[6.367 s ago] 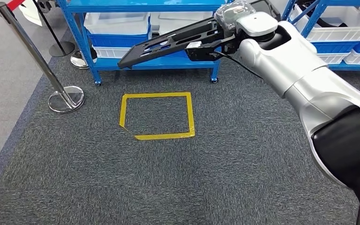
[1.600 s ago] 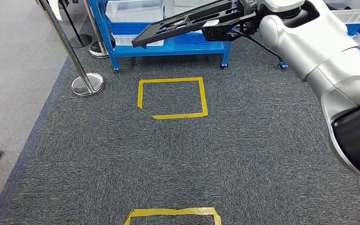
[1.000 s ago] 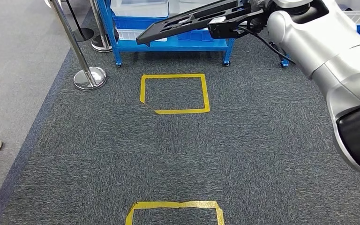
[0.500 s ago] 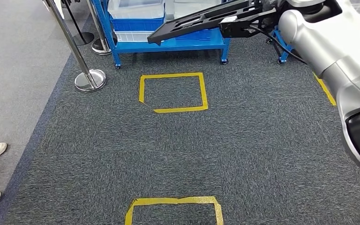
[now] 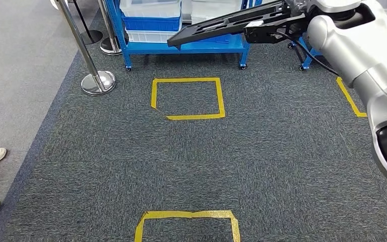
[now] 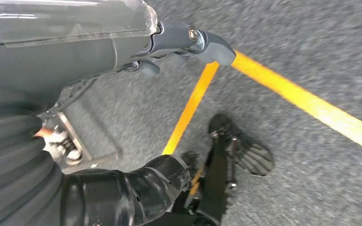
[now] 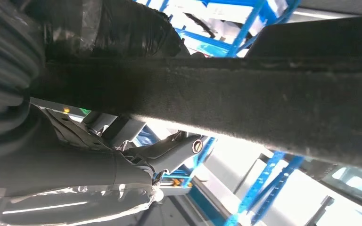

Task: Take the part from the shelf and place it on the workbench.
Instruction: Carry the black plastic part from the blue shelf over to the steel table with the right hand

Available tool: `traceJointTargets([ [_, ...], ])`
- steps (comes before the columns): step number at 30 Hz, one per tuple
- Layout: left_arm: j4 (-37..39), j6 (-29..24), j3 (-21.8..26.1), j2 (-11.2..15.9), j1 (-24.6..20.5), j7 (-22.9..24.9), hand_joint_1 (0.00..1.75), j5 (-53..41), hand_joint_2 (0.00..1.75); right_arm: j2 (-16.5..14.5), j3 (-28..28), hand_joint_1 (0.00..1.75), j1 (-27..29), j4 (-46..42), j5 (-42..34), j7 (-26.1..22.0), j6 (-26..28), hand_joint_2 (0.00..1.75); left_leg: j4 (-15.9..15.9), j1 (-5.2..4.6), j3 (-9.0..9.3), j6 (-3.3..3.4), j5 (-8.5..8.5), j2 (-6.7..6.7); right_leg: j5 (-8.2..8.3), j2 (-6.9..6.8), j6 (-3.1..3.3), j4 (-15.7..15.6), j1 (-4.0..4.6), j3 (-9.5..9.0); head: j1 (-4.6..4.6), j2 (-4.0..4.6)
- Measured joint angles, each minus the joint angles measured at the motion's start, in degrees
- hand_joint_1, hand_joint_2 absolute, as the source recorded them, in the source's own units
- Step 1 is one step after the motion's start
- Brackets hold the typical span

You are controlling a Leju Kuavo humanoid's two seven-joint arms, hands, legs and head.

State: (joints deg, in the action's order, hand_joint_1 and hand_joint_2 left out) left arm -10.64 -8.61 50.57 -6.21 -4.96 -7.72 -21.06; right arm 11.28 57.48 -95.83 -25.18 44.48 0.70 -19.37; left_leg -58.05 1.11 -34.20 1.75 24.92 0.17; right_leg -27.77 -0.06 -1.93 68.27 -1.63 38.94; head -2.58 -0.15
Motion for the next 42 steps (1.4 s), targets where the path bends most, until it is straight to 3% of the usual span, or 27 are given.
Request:
traceJointTargets([
  [1, 0.0, -0.11, 0.2, 0.0, 0.02, 0.46, 0.0, 0.3, 1.75, 0.16, 0.0, 1.75, -0.09, 0.02, 0.1, 0.21, -0.02, 1.75, -0.32, 0.06, -0.09, -0.21, 0.22, -0.01, 1.35, -0.02, -0.08, -3.1, -0.13, -1.42, 0.0, 0.0],
  [3, 0.0, -0.26, 0.75, 0.01, -0.05, 0.99, 0.0, 0.72, 1.75, 0.61, 0.0, 1.75, -0.48, 0.14, 0.3, 0.6, -0.07, 1.75, -1.08, -0.08, -0.62, -0.73, 0.52, -0.12, 2.05, 0.06, 0.11, -6.83, 0.04, -2.96, -0.02, 0.0],
  [6, 0.0, -0.46, 1.45, 0.01, -0.07, 1.32, 0.0, 0.94, 1.75, 1.61, 0.0, 1.75, -0.9, 0.49, 0.51, 1.18, -0.17, 1.75, -1.36, -0.19, -1.22, -1.44, 0.42, -0.28, 1.76, 0.2, 1.04, -7.5, 0.31, -2.88, -0.07, 0.0],
  [8, 0.0, -0.89, 1.68, -0.02, 0.0, 1.7, 0.0, 0.89, 1.75, 2.22, 0.0, 1.75, -1.37, 0.81, 0.78, 1.56, -0.26, 1.75, -2.35, -0.05, -1.74, -1.83, 1.33, -0.27, 2.01, 0.16, 1.77, -7.82, 0.2, -2.94, -0.05, 0.0],
  [10, 0.0, -1.32, 1.84, -0.03, 0.09, 1.95, 0.0, 0.77, 1.75, 2.68, 0.0, 1.75, -2.26, 1.17, 1.03, 1.86, -0.28, 1.75, -7.65, 0.02, -4.08, -2.17, 4.45, -0.21, 2.22, 0.19, 2.37, -8.03, 0.18, -2.94, -0.07, 0.0],
  [12, 0.0, -1.5, 2.02, 0.01, 0.1, 1.95, 0.0, 0.7, 1.75, 3.01, 0.0, 1.75, -2.88, 1.51, 1.09, 2.01, -0.28, 1.75, -15.42, 0.01, -7.52, -2.3, 7.63, -0.21, 2.25, 0.33, 2.65, -8.0, 0.44, -2.88, -0.09, 0.01],
  [13, 0.0, -1.54, 2.1, 0.02, 0.1, 1.88, 0.0, 0.62, 1.75, 3.14, 0.0, 1.75, -2.97, 1.65, 1.09, 2.04, -0.28, 1.75, -17.56, -0.01, -8.52, -2.2, 7.94, -0.21, 2.22, 0.43, 2.71, -7.96, 0.61, -2.92, -0.09, 0.0],
  [14, 0.0, -1.54, 2.15, 0.02, 0.1, 1.76, 0.0, 0.51, 1.75, 3.24, 0.0, 1.75, -2.99, 1.77, 1.09, 2.04, -0.27, 1.75, -17.84, -0.06, -8.71, -1.99, 7.31, -0.21, 2.19, 0.53, 2.76, -7.93, 0.77, -2.96, -0.09, 0.0],
  [15, 0.0, -1.53, 2.18, 0.01, 0.09, 1.57, 0.0, 0.36, 1.75, 3.32, 0.0, 1.75, -3.03, 1.85, 1.09, 2.02, -0.26, 1.75, -15.54, -0.19, -7.68, -1.58, 5.58, -0.22, 2.17, 0.65, 2.79, -7.9, 0.96, -3.02, -0.09, 0.0],
  [16, 0.0, -1.53, 2.18, 0.01, 0.08, 1.35, 0.0, 0.22, 1.75, 3.38, 0.0, 1.75, -3.11, 1.9, 1.09, 2.0, -0.25, 1.75, -11.65, -0.37, -5.88, -1.03, 3.44, -0.23, 2.16, 0.76, 2.81, -7.9, 1.12, -3.09, -0.09, 0.0],
  [18, -0.01, -1.51, 2.2, 0.13, 0.02, 0.99, 0.0, 0.07, 1.75, 3.62, 0.0, 1.75, -3.4, 1.97, 1.09, 1.98, -0.24, 1.75, -4.26, -0.84, -2.19, 0.15, 0.84, -0.16, 2.17, 0.84, 2.71, -7.95, 1.38, -3.06, -0.07, 0.0],
  [20, -0.02, -1.51, 2.21, 0.24, -0.13, 0.85, 0.0, 0.01, 1.75, 3.96, 0.0, 1.75, -3.58, 2.1, 1.09, 1.97, -0.25, 1.75, -1.72, -1.18, -1.01, 0.66, 0.75, -0.12, 2.33, 0.73, 2.34, -8.1, 1.29, -2.9, -0.05, 0.0],
  [23, -0.02, -1.51, 2.21, 0.17, -0.18, 0.8, 0.0, -0.07, 1.75, 4.29, 0.0, 1.75, -3.64, 2.22, 1.09, 1.91, -0.25, 1.75, -0.05, -0.99, -0.47, 0.8, -0.05, 0.05, 2.05, 0.58, 1.54, -7.94, 1.18, -2.82, -0.05, 0.0],
  [25, -0.02, -1.51, 2.22, 0.14, -0.11, 0.72, 0.0, -0.1, 1.75, 4.58, 0.0, 1.75, -3.84, 2.26, 1.09, 1.81, -0.25, 1.75, 0.97, -0.65, -0.04, 0.99, -0.6, 0.32, -0.54, 0.52, 1.18, -3.95, 1.16, -1.06, -0.03, 0.0],
  [27, -0.02, -1.45, 2.24, 0.11, -0.16, 0.53, 0.0, -0.11, 1.75, 4.77, 0.0, 1.75, -3.88, 2.28, 1.09, 1.68, -0.28, 1.75, 1.0, -0.65, -0.09, 1.14, -0.68, 0.34, -3.9, 0.46, 0.78, 3.25, 0.93, 2.27, -0.02, 0.0],
  [28, -0.01, -1.37, 2.24, 0.1, -0.19, 0.45, 0.0, -0.11, 1.75, 4.84, 0.0, 1.75, -3.79, 2.31, 1.09, 1.61, -0.3, 1.75, 0.9, -0.63, -0.1, 1.11, -0.66, 0.3, -4.6, 0.44, 0.54, 5.85, 0.75, 3.48, -0.02, 0.0],
  [29, -0.01, -1.27, 2.24, 0.09, -0.19, 0.39, 0.0, -0.1, 1.75, 4.9, 0.0, 1.75, -3.71, 2.33, 1.09, 1.57, -0.31, 1.75, 0.76, -0.58, -0.12, 1.05, -0.61, 0.26, -4.23, 0.4, 0.33, 6.51, 0.55, 3.82, -0.02, 0.0],
  [30, -0.01, -1.17, 2.24, 0.07, -0.19, 0.36, 0.0, -0.07, 1.75, 4.93, 0.0, 1.75, -3.69, 2.36, 1.1, 1.54, -0.29, 1.75, 0.52, -0.51, -0.12, 0.93, -0.48, 0.2, -2.81, 0.35, 0.14, 4.96, 0.35, 3.08, -0.02, 0.0],
  [32, -0.01, -1.03, 2.24, 0.02, -0.13, 0.29, 0.0, -0.03, 1.75, 4.95, 0.0, 1.75, -3.8, 2.38, 1.13, 1.53, -0.15, 1.75, -0.21, -0.39, -0.22, 0.47, 0.03, 0.12, 0.77, 0.22, -0.1, -2.24, 0.02, -0.5, -0.02, 0.0],
  [34, -0.01, -0.95, 2.25, -0.01, -0.21, 0.07, 0.0, 0.01, 1.75, 4.92, 0.0, 1.75, -3.96, 2.32, 1.14, 1.49, 0.0, 1.75, -1.05, -0.53, -0.59, -0.12, 0.48, 0.06, 2.22, 0.28, 0.15, -7.15, 0.12, -2.84, -0.06, 0.0],
  [37, -0.02, -0.89, 2.26, -0.01, -0.31, -0.13, 0.0, 0.06, 1.75, 4.91, 0.0, 1.75, -4.02, 2.27, 1.14, 1.51, 0.06, 1.75, -1.25, -0.65, -0.99, -0.87, 0.55, 0.0, 2.22, 0.38, 1.1, -7.79, 0.35, -2.83, -0.09, 0.0],
  [39, -0.01, -0.77, 2.26, -0.08, -0.25, -0.13, 0.0, 0.02, 1.75, 4.89, 0.0, 1.75, -4.09, 2.26, 1.07, 1.79, 0.14, 1.75, -2.97, -0.51, -1.75, -1.39, 1.89, 0.0, 2.48, 0.36, 1.86, -8.1, 0.2, -2.9, -0.08, 0.0],
  [42, 0.0, -0.44, 2.26, -0.16, -0.22, -0.26, 0.0, -0.13, 1.75, 4.87, 0.0, 1.75, -4.15, 2.28, 0.69, 2.55, 0.25, 1.75, -12.66, -0.37, -5.96, -2.0, 6.85, 0.03, 2.63, 0.86, 2.46, -8.24, 0.22, -2.89, -0.09, 0.0],
])
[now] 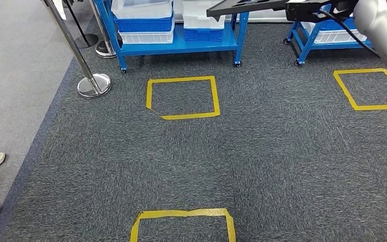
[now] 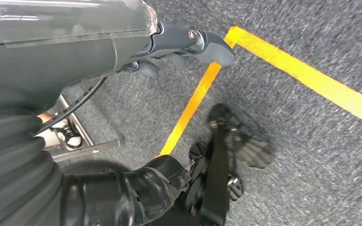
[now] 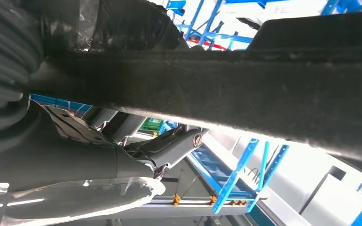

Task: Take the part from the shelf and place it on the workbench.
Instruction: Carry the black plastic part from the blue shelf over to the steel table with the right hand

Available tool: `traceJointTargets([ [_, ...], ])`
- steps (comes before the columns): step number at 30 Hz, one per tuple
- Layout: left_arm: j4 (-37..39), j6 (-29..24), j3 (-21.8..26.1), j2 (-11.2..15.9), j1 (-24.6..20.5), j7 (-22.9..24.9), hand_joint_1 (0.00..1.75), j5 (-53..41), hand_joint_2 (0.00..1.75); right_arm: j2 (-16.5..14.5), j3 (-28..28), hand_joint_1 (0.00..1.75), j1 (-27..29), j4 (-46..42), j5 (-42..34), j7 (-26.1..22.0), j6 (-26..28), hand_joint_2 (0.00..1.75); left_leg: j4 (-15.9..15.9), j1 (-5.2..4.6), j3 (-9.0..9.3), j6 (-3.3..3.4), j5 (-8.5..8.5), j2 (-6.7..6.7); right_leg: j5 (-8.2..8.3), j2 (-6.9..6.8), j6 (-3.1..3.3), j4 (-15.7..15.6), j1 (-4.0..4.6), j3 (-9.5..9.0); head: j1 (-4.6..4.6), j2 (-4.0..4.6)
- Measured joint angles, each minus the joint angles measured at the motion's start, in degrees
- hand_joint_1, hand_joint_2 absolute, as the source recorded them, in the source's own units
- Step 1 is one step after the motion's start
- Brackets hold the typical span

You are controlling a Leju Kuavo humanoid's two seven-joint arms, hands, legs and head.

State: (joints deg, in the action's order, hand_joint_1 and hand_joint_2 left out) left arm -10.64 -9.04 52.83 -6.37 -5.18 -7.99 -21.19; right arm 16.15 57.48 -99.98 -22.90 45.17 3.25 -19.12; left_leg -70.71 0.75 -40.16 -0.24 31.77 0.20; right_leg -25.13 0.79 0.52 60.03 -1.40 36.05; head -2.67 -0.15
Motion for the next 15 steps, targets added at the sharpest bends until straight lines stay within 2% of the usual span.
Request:
traceJointTargets([
  [1, 0.0, 0.16, 0.0, 0.0, 0.0, -0.11, 0.0, -0.05, 1.75, 0.0, 0.0, 1.75, 0.0, 0.02, -0.14, 0.21, -0.01, 1.75, -3.13, 0.01, -1.45, -0.05, 1.02, 0.0, 0.0, 0.31, 0.01, 0.03, 0.06, 0.02, 0.0, 0.01],
  [2, 0.0, 0.32, 0.0, 0.0, 0.01, -0.24, 0.0, -0.1, 1.75, 0.0, 0.0, 1.75, 0.0, 0.04, -0.24, 0.4, -0.02, 1.75, -4.44, 0.0, -2.12, 0.0, 0.98, -0.02, 0.0, 0.65, 0.01, 0.07, 0.12, 0.01, 0.01, 0.01],
  [3, 0.0, 0.49, 0.0, -0.02, 0.01, -0.36, 0.0, -0.15, 1.75, 0.0, 0.0, 1.75, -0.02, 0.05, -0.33, 0.62, -0.04, 1.75, -3.96, 0.0, -1.93, 0.16, 0.01, -0.1, 0.0, 1.06, 0.01, 0.11, 0.18, -0.02, 0.01, 0.01],
  [4, 0.0, 0.6, 0.0, -0.03, 0.01, -0.45, 0.0, -0.16, 1.75, -0.01, 0.0, 1.75, -0.08, 0.06, -0.37, 0.79, -0.04, 1.75, -1.07, -0.01, -0.63, 0.44, -1.93, -0.38, -0.01, 1.51, 0.01, 0.15, 0.23, -0.06, 0.01, 0.01],
  [6, 0.0, 0.67, 0.01, -0.04, 0.05, -0.59, 0.0, -0.2, 1.75, 0.0, 0.0, 1.75, -0.36, 0.07, -0.38, 1.04, -0.02, 1.75, 6.59, 0.02, 2.91, 1.22, -5.45, -2.35, 0.02, 2.36, -0.1, 0.14, 0.3, -0.01, 0.03, 0.02],
  [7, 0.0, 0.67, 0.01, -0.04, 0.1, -0.66, 0.0, -0.25, 1.75, -0.01, 0.0, 1.75, -0.5, 0.09, -0.35, 1.06, 0.01, 1.75, 9.41, 0.02, 4.23, 1.52, -6.24, -3.37, 0.1, 2.83, -0.29, 0.13, 0.23, 0.15, 0.01, 0.01],
  [8, 0.0, 0.66, 0.01, -0.04, 0.13, -0.69, 0.0, -0.29, 1.75, 0.01, 0.0, 1.75, -0.58, 0.11, -0.31, 1.09, 0.06, 1.75, 10.82, -0.05, 4.9, 1.72, -6.33, -4.04, 0.26, 3.29, -0.58, 0.06, 0.07, 0.36, 0.02, 0.01],
  [9, 0.0, 0.66, 0.01, -0.04, 0.11, -0.72, 0.0, -0.33, 1.75, 0.04, 0.0, 1.75, -0.6, 0.15, -0.26, 1.11, 0.11, 1.75, 11.21, -0.13, 5.21, 1.79, -6.17, -4.1, 0.49, 3.84, -0.98, -0.11, -0.12, 0.56, 0.01, 0.01],
  [10, 0.0, 0.67, 0.01, -0.09, 0.06, -0.74, 0.0, -0.35, 1.75, 0.09, 0.0, 1.75, -0.56, 0.17, -0.15, 1.13, 0.17, 1.75, 11.71, -0.17, 5.4, 1.89, -6.26, -3.49, 0.72, 4.42, -1.43, -0.35, -0.23, 0.65, -0.02, 0.0],
  [11, 0.0, 0.69, 0.01, -0.15, 0.0, -0.75, 0.0, -0.37, 1.75, 0.25, 0.0, 1.75, -0.54, 0.21, 0.0, 1.15, 0.2, 1.75, 12.15, -0.13, 5.62, 2.03, -6.48, -2.76, 0.71, 4.32, -1.76, -0.36, -0.29, 0.76, 0.01, 0.01],
  [13, -0.01, 0.77, 0.02, -0.27, -0.03, -0.81, 0.0, -0.4, 1.75, 0.51, 0.0, 1.75, -0.71, 0.25, 0.33, 1.2, 0.24, 1.75, 13.2, 0.08, 6.06, 2.48, -6.98, -1.32, -0.9, 2.46, -2.15, 1.81, -0.05, 1.91, 0.11, 0.01],
  [15, -0.01, 0.84, 0.02, -0.31, -0.06, -0.87, 0.0, -0.44, 1.75, 0.52, 0.0, 1.75, -0.86, 0.26, 0.46, 1.22, 0.26, 1.75, 13.47, 0.03, 6.13, 2.78, -7.07, -0.02, -4.38, 0.23, -2.39, 8.2, 0.04, 4.9, 0.18, 0.01],
])
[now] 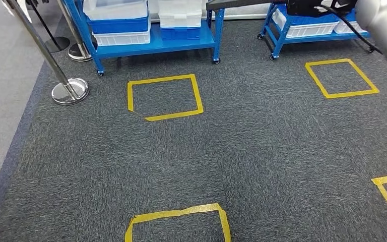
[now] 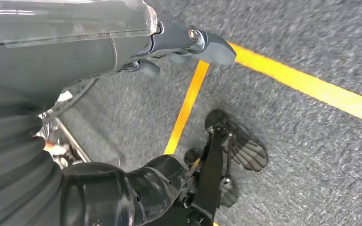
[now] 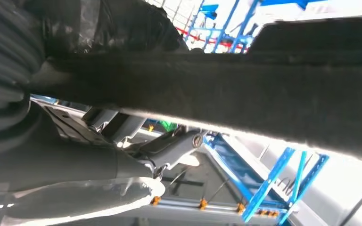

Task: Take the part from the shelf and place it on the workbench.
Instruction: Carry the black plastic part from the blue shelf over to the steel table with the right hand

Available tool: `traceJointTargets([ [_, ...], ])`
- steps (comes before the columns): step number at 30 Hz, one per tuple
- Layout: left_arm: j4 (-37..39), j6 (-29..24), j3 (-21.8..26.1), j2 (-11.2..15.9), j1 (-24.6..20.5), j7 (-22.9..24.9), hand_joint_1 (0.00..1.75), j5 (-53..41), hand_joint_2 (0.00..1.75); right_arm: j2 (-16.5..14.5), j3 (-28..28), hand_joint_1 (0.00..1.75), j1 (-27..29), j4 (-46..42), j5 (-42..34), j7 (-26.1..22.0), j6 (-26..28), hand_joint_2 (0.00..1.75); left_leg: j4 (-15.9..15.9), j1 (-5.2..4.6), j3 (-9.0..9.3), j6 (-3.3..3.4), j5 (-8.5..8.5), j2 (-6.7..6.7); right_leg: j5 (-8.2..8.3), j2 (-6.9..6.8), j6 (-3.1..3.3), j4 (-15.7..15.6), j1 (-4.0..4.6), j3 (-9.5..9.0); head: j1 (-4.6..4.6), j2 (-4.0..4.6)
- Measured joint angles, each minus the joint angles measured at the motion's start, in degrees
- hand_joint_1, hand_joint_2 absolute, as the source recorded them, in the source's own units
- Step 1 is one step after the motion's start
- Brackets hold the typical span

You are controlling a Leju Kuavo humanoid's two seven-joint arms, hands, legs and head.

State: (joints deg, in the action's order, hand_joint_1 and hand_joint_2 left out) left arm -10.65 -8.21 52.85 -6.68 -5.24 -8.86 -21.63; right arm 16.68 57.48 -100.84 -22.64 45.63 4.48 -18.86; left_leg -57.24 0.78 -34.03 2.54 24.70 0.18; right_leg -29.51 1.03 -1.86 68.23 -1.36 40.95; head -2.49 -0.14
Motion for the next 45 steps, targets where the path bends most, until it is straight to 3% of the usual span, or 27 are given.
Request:
traceJointTargets([
  [2, 0.01, 0.07, -0.01, -0.01, -0.05, -0.02, 0.0, -0.03, 1.75, -0.05, 0.0, 1.75, 0.09, 0.03, -0.01, -0.01, -0.02, 1.75, -0.22, -0.07, -0.02, 0.14, 0.17, 1.27, -1.84, -0.59, -0.3, 5.77, -0.03, 2.58, -0.01, -0.01],
  [3, 0.01, 0.13, -0.01, -0.02, -0.08, -0.02, 0.0, -0.04, 1.75, -0.05, 0.0, 1.75, 0.14, 0.06, -0.01, 0.01, -0.04, 1.75, -0.41, -0.09, -0.03, 0.16, 0.32, 1.84, -1.4, -0.75, -0.38, 6.28, -0.04, 2.74, 0.0, -0.01],
  [5, 0.01, 0.26, 0.0, -0.14, -0.08, -0.02, 0.0, -0.05, 1.75, -0.04, 0.0, 1.75, -0.02, 0.09, 0.03, 0.1, -0.06, 1.75, -1.07, -0.12, -0.02, 0.01, 0.87, 2.98, 2.14, -1.95, -0.24, 0.37, 0.06, -0.47, 0.0, -0.01],
  [7, 0.01, 0.33, 0.0, -0.31, -0.08, -0.02, 0.0, -0.08, 1.75, -0.15, 0.0, 1.75, -0.42, 0.08, 0.12, 0.18, -0.06, 1.75, -1.79, -0.43, -0.08, -0.38, 1.46, 4.01, 4.45, -3.96, 0.31, -6.3, 0.7, -3.89, -0.01, -0.01],
  [9, 0.01, 0.34, 0.0, -0.39, -0.16, -0.02, 0.0, -0.13, 1.75, -0.34, 0.0, 1.75, -0.68, 0.09, 0.21, 0.21, -0.09, 1.75, -2.06, -0.77, -0.05, -0.8, 1.77, 4.98, 4.44, -4.23, 0.93, -7.96, 1.2, -4.45, -0.03, 0.0],
  [11, 0.01, 0.34, 0.0, -0.42, -0.25, 0.05, 0.0, -0.29, 1.75, -0.42, 0.0, 1.75, -0.75, 0.11, 0.31, 0.21, -0.2, 1.75, -2.12, -0.8, 0.02, -1.2, 2.08, 5.7, 4.74, -2.94, 1.49, -8.21, 0.94, -4.34, -0.02, -0.01],
  [13, 0.01, 0.31, 0.0, -0.43, -0.24, 0.28, 0.0, -0.52, 1.75, -0.56, 0.0, 1.75, -0.95, 0.14, 0.69, 0.14, -0.56, 1.75, -4.1, -0.56, -0.75, -1.78, 3.8, 4.11, 5.09, -1.84, 2.11, -8.57, 0.54, -4.38, -0.02, -0.01],
  [15, 0.01, 0.24, 0.0, -0.45, -0.17, 0.47, 0.0, -0.66, 1.75, -1.0, 0.0, 1.75, -1.17, 0.15, 1.24, 0.13, -1.09, 1.75, -9.31, -0.24, -2.94, -2.25, 6.94, 1.59, 5.32, -0.79, 2.53, -8.73, 0.37, -4.31, -0.03, -0.01],
  [16, 0.01, 0.22, 0.0, -0.46, -0.15, 0.51, 0.0, -0.68, 1.75, -1.2, 0.0, 1.75, -1.22, 0.15, 1.4, 0.16, -1.27, 1.75, -11.52, -0.17, -3.9, -2.35, 8.1, 1.02, 5.37, -0.44, 2.63, -8.72, 0.37, -4.24, -0.04, -0.01],
  [20, 0.01, 0.23, 0.0, -0.46, -0.14, 0.49, 0.0, -0.69, 1.75, -1.54, 0.0, 1.75, -1.25, 0.15, 1.58, 0.24, -1.53, 1.75, -14.89, -0.13, -5.43, -2.46, 9.21, 0.68, 5.39, 0.4, 2.66, -8.68, 0.38, -4.19, -0.03, -0.01],
  [22, 0.01, 0.33, 0.0, -0.46, -0.32, 0.43, 0.0, -0.7, 1.75, -2.04, 0.0, 1.75, -1.65, 0.15, 1.89, 0.29, -2.01, 1.75, -10.89, 0.0, -3.97, -2.15, 5.55, -1.02, 5.33, 2.8, 2.56, -8.42, 0.33, -4.18, -0.02, -0.01],
  [24, 0.01, 0.4, 0.0, -0.49, -0.55, 0.39, 0.0, -0.71, 1.75, -2.43, 0.0, 1.75, -2.31, 0.14, 2.22, 0.25, -2.54, 1.75, -3.95, 0.24, -0.98, -1.7, 1.69, -3.65, 5.42, 5.32, 2.09, -8.13, 0.28, -3.86, -0.02, -0.01],
  [25, 0.01, 0.4, 0.0, -0.52, -0.67, 0.43, 0.0, -0.71, 1.75, -2.49, 0.0, 1.75, -2.51, 0.15, 2.37, 0.09, -2.77, 1.75, -2.98, 0.25, -0.48, -1.61, 1.81, -4.3, 5.58, 5.93, 1.74, -8.18, 0.16, -3.63, -0.02, -0.01],
  [27, 0.01, 0.43, 0.0, -0.71, -1.05, 0.49, 0.0, -0.73, 1.75, -2.42, 0.0, 1.75, -2.81, 0.15, 2.94, -0.65, -3.49, 1.75, -2.2, 0.23, 0.02, -1.31, 1.86, -3.38, 6.03, 7.2, 0.89, -8.55, -0.02, -3.31, -0.04, -0.01],
  [28, 0.01, 0.42, 0.0, -0.85, -1.2, 0.53, 0.0, -0.76, 1.75, -2.25, 0.01, 1.75, -2.99, 0.15, 3.32, -1.11, -3.97, 1.75, -1.77, 0.28, 0.21, -1.02, 1.63, -2.59, 5.92, 6.68, 0.59, -8.46, 0.02, -3.14, 0.0, -0.01],
  [30, 0.01, 0.37, 0.0, -1.18, -1.34, 0.59, 0.0, -0.93, 1.75, -2.05, 0.05, 1.75, -3.69, 0.13, 4.14, -2.03, -5.08, 1.75, -0.95, 0.42, 0.48, -0.25, 1.19, -0.93, 3.82, 3.36, 0.21, -5.39, 0.32, -1.63, 0.08, -0.01],
  [31, 0.01, 0.34, 0.0, -1.24, -1.37, 0.65, 0.0, -1.02, 1.75, -2.03, 0.11, 1.75, -4.14, 0.12, 4.57, -2.55, -5.76, 1.75, -0.81, 0.34, 0.52, -0.01, 1.14, -0.17, 1.92, 1.29, 0.09, -2.04, 0.4, -0.15, 0.13, -0.01],
  [32, 0.01, 0.32, 0.0, -1.3, -1.38, 0.72, 0.0, -1.09, 1.75, -2.1, 0.24, 1.75, -4.57, 0.11, 4.92, -3.19, -6.48, 1.75, -0.81, 0.28, 0.49, 0.16, 1.16, 0.54, 0.0, 0.06, -0.05, 1.9, 0.42, 1.59, 0.15, -0.01],
  [33, 0.01, 0.31, 0.0, -1.34, -1.37, 0.78, 0.0, -1.1, 1.75, -2.11, 0.47, 1.75, -4.95, 0.1, 5.16, -3.91, -7.19, 1.75, -0.86, 0.25, 0.49, 0.21, 1.24, 1.27, -1.28, -0.47, -0.17, 5.29, 0.37, 3.07, 0.16, -0.01],
  [34, 0.01, 0.3, 0.0, -1.38, -1.37, 0.82, 0.0, -1.1, 1.75, -2.1, 0.74, 1.75, -5.27, 0.05, 5.32, -4.61, -7.86, 1.75, -0.95, 0.24, 0.53, 0.23, 1.34, 2.03, -1.55, -0.72, -0.24, 7.07, 0.32, 3.77, 0.16, -0.01],
  [35, 0.01, 0.3, 0.0, -1.48, -1.37, 0.85, 0.0, -1.1, 1.75, -2.08, 1.03, 1.75, -5.61, -0.06, 5.36, -5.2, -8.38, 1.75, -1.04, 0.23, 0.61, 0.21, 1.49, 2.79, -0.65, -0.93, -0.23, 6.47, 0.27, 3.3, 0.16, -0.01],
  [36, 0.01, 0.31, 0.0, -1.6, -1.37, 0.84, 0.0, -1.1, 1.75, -2.05, 1.29, 1.75, -5.98, -0.2, 5.34, -5.61, -8.75, 1.75, -1.14, 0.22, 0.72, 0.13, 1.67, 3.53, 1.08, -1.34, -0.13, 3.68, 0.28, 1.72, 0.16, -0.01],
  [38, 0.01, 0.33, 0.0, -1.87, -1.38, 0.81, 0.0, -1.1, 1.75, -2.02, 1.63, 1.75, -6.95, -0.5, 5.25, -6.02, -9.11, 1.75, -1.44, -0.07, 0.91, -0.23, 2.17, 4.85, 4.27, -3.74, 0.33, -4.32, 0.78, -2.53, 0.17, -0.01],
  [40, 0.01, 0.35, 0.0, -2.03, -1.41, 0.76, 0.0, -1.1, 1.75, -2.1, 1.92, 1.75, -7.86, -0.83, 5.17, -6.23, -9.28, 1.75, -1.61, -0.49, 1.06, -0.68, 2.54, 6.01, 5.12, -5.25, 0.92, -8.32, 1.41, -4.38, 0.13, -0.01],
  [42, 0.01, 0.43, 0.0, -2.13, -1.46, 0.72, 0.0, -1.1, 1.75, -1.8, 2.35, 1.75, -8.25, -1.23, 5.16, -6.53, -9.9, 1.75, -1.52, -0.7, 1.37, -1.07, 2.74, 7.26, 5.14, -4.16, 1.45, -8.65, 1.49, -4.3, 0.09, -0.01],
  [43, 0.01, 0.47, 0.0, -2.16, -1.5, 0.72, 0.0, -1.11, 1.75, -1.56, 2.65, 1.75, -8.34, -1.51, 5.16, -6.78, -10.4, 1.75, -1.67, -0.64, 1.44, -1.33, 3.11, 7.05, 5.25, -3.5, 1.7, -8.82, 1.32, -4.35, 0.11, -0.01],
  [45, 0.01, 0.48, 0.01, -2.22, -1.47, 0.84, 0.0, -1.14, 1.75, -1.03, 3.49, 1.75, -8.63, -2.3, 5.16, -7.35, -11.47, 1.75, -4.48, -0.35, 0.35, -1.79, 5.4, 4.25, 5.54, -2.24, 2.28, -9.18, 0.89, -4.42, 0.09, -0.01],
])
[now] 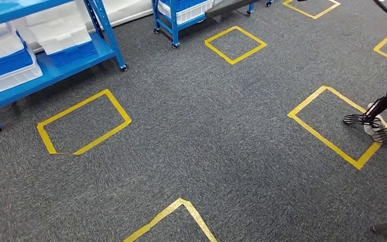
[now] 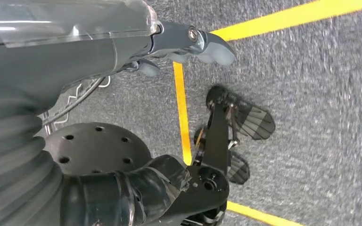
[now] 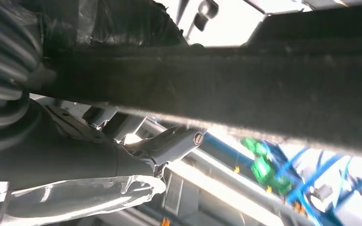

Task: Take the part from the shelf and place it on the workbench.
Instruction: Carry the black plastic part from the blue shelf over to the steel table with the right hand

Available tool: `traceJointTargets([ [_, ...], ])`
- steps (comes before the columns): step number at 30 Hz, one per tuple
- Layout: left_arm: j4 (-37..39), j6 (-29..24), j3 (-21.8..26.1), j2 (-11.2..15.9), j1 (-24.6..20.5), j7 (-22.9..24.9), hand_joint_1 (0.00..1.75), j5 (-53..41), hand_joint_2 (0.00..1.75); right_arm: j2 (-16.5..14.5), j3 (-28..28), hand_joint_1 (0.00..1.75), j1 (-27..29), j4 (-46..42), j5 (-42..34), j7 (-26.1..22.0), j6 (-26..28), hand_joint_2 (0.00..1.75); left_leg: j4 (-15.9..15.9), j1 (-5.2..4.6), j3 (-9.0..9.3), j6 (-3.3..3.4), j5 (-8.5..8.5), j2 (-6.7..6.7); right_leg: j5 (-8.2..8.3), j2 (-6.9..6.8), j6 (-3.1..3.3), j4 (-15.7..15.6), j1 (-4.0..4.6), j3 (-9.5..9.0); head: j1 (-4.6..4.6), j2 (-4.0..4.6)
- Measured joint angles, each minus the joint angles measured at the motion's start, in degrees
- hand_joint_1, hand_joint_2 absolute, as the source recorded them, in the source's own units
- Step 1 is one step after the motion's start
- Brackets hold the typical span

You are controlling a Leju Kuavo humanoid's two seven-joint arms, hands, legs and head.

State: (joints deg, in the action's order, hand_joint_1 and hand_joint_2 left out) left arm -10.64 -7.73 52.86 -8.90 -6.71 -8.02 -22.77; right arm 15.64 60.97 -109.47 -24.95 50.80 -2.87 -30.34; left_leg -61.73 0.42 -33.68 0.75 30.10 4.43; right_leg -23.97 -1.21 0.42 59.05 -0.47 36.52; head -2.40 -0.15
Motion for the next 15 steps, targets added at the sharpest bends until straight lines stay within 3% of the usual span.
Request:
traceJointTargets([
  [2, 0.0, -0.05, 0.01, -0.03, 0.31, 0.24, 0.0, -0.06, 1.75, 0.32, 0.85, 1.75, -0.23, -0.85, -0.02, -0.39, -0.74, 1.75, -7.07, 0.2, -3.08, -0.27, 3.82, -3.16, 0.14, 1.48, 0.33, -0.05, -0.14, 0.12, -0.01, 0.0],
  [3, 0.0, -0.09, 0.01, -0.07, 0.51, 0.32, 0.0, -0.09, 1.75, 0.35, 1.21, 1.75, -0.25, -1.27, -0.07, -0.53, -1.03, 1.75, -10.81, 0.21, -4.76, -0.32, 5.18, -3.69, 0.17, 2.37, 0.39, -0.01, -0.12, 0.16, -0.01, 0.0],
  [4, 0.0, -0.1, 0.01, -0.1, 0.64, 0.37, 0.0, -0.13, 1.75, 0.41, 1.5, 1.75, -0.26, -1.64, -0.16, -0.66, -1.31, 1.75, -13.16, 0.21, -5.88, -0.31, 5.53, -3.89, 0.18, 3.35, 0.41, 0.05, -0.09, 0.15, -0.01, 0.0],
  [5, 0.0, -0.08, 0.01, -0.13, 0.7, 0.37, 0.0, -0.16, 1.75, 0.48, 1.79, 1.75, -0.29, -2.03, -0.26, -0.77, -1.6, 1.75, -13.34, 0.21, -6.1, -0.22, 4.63, -4.02, 0.16, 4.36, 0.4, 0.13, -0.06, 0.09, -0.01, 0.0],
  [7, 0.0, -0.03, 0.01, -0.15, 0.67, 0.36, 0.0, -0.21, 1.75, 0.62, 2.29, 1.75, -0.49, -2.73, -0.37, -0.92, -1.98, 1.75, -7.33, 0.21, -3.82, 0.19, 0.09, -4.97, 0.08, 6.29, 0.36, 0.34, -0.03, -0.08, -0.01, 0.0],
  [8, 0.0, -0.01, 0.02, -0.15, 0.68, 0.36, 0.0, -0.22, 1.75, 0.71, 2.51, 1.75, -0.72, -3.01, -0.37, -0.93, -2.08, 1.75, -3.59, 0.29, -2.21, 0.48, -1.83, -6.35, 0.04, 7.14, 0.27, 0.42, -0.03, -0.07, 0.01, 0.0],
  [9, 0.0, -0.01, 0.04, -0.15, 0.67, 0.37, 0.0, -0.22, 1.75, 0.81, 2.7, 1.75, -1.0, -3.19, -0.37, -0.93, -2.13, 1.75, -0.52, 0.35, -0.9, 0.71, -3.06, -7.67, 0.04, 7.92, 0.13, 0.51, -0.09, 0.04, 0.03, 0.0],
  [11, 0.0, 0.02, 0.07, -0.17, 0.53, 0.38, 0.0, -0.27, 1.75, 1.17, 3.02, 1.75, -1.47, -3.44, -0.43, -0.93, -2.23, 1.75, 1.89, 0.29, 0.27, 0.99, -3.11, -9.0, 0.33, 9.31, -0.5, 0.48, -0.47, 0.57, 0.03, 0.0],
  [13, 0.0, 0.15, 0.08, -0.37, 0.2, 0.4, 0.0, -0.43, 1.75, 1.92, 3.25, 1.75, -1.66, -3.75, -0.52, -0.93, -2.38, 1.75, 2.99, 0.3, 0.77, 1.29, -3.21, -7.62, 0.7, 10.26, -1.3, 0.28, -0.73, 0.98, 0.02, 0.0],
  [15, 0.0, 0.3, 0.09, -0.62, 0.09, 0.42, 0.0, -0.56, 1.75, 2.78, 3.44, 1.75, -2.02, -4.06, -0.67, -0.92, -2.61, 1.75, 4.0, 0.52, 1.25, 1.86, -3.72, -5.94, -0.57, 7.69, -1.74, 2.12, -0.43, 2.03, 0.21, 0.01],
])
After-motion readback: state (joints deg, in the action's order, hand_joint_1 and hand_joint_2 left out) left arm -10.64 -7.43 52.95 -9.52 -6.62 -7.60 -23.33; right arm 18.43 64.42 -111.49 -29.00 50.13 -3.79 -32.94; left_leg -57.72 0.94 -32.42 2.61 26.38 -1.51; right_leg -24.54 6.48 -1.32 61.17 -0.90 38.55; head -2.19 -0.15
